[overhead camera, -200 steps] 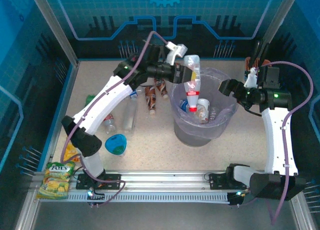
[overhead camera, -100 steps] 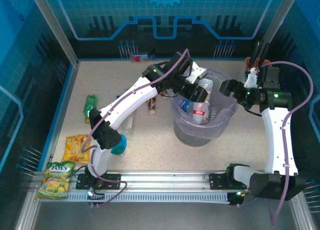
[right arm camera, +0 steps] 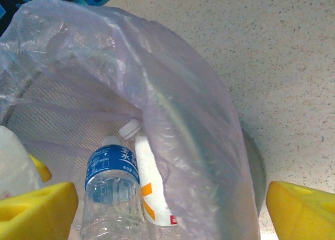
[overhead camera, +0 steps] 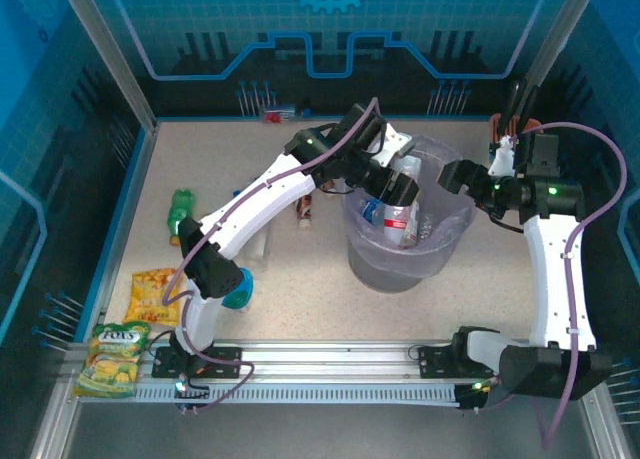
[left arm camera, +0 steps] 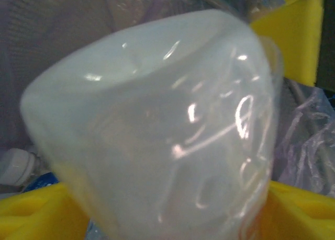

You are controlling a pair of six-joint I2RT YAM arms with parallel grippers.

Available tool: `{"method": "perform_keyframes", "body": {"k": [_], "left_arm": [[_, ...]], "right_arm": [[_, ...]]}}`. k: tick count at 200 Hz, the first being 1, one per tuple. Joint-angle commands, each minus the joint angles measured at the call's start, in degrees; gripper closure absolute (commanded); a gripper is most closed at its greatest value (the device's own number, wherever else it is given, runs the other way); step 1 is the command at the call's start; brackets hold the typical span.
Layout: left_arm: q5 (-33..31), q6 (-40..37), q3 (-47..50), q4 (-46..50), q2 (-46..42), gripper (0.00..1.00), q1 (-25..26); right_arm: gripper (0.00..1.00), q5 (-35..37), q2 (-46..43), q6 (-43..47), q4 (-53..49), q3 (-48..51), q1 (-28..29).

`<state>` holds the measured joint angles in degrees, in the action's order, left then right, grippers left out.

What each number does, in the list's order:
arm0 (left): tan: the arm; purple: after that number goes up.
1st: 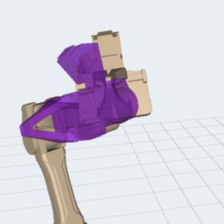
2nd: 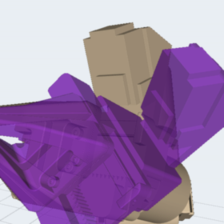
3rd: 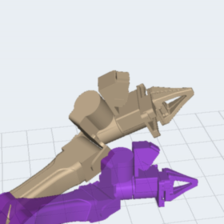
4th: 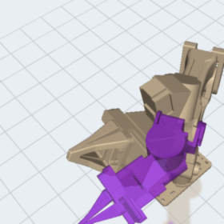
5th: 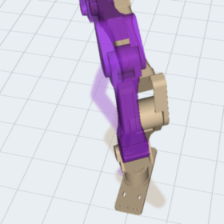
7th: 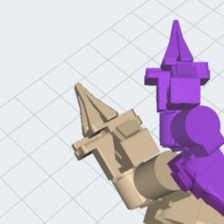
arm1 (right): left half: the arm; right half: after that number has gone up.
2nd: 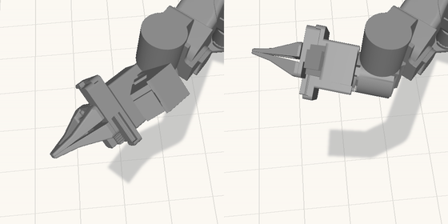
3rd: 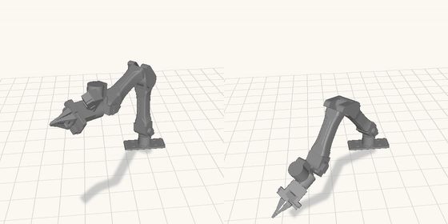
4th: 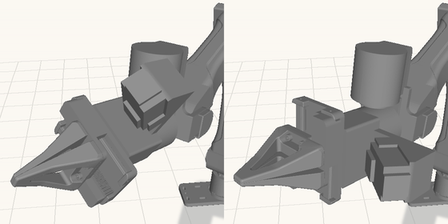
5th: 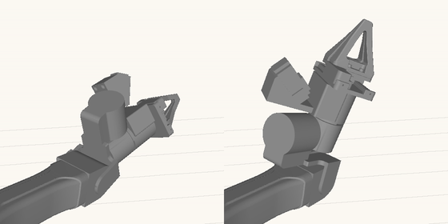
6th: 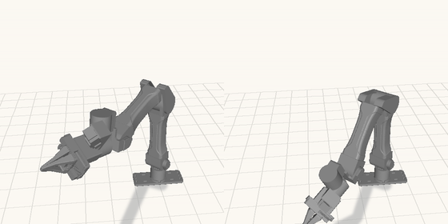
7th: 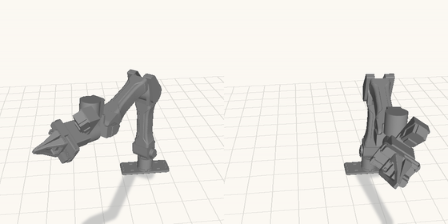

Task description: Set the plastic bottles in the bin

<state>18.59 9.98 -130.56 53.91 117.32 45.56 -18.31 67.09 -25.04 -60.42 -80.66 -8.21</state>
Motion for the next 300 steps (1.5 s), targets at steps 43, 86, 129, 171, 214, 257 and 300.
{"method": "perform_keyframes", "body": {"k": [43,86,129,171,214,257,300], "left_arm": [[-7.5,-3.5,-2.2,5.7,-3.2,0.17,-0.8],[-8.3,-3.9,-3.3,6.1,-4.7,0.13,-1.5],[-6.5,-3.8,-3.2,4.4,-5.7,0.05,-1.2],[-8.8,-4.4,-2.2,5.1,-5.7,0.13,-1.0],[-11.0,-5.0,2.3,1.8,-9.3,0.33,-1.0],[-8.5,-4.8,2.9,2.3,-5.8,0.36,-0.6],[-5.4,-4.2,4.9,2.3,-2.7,0.45,0.2]], "right_arm": [[0.06,0.9,0.5,1.9,-2.6,-5.1,0.8],[0.06,1.0,1.1,1.7,-2.5,-5.6,1.7],[0.06,1.1,1.8,1.7,-2.5,-6.4,2.5],[0.06,1.2,1.7,1.8,-2.4,-5.8,3.0],[0.06,0.9,1.6,1.8,-2.1,-5.5,3.1],[0.07,0.6,1.4,1.9,-1.9,-4.9,3.5],[0.07,0.9,1.1,2.1,-2.2,-5.0,3.5]]}}
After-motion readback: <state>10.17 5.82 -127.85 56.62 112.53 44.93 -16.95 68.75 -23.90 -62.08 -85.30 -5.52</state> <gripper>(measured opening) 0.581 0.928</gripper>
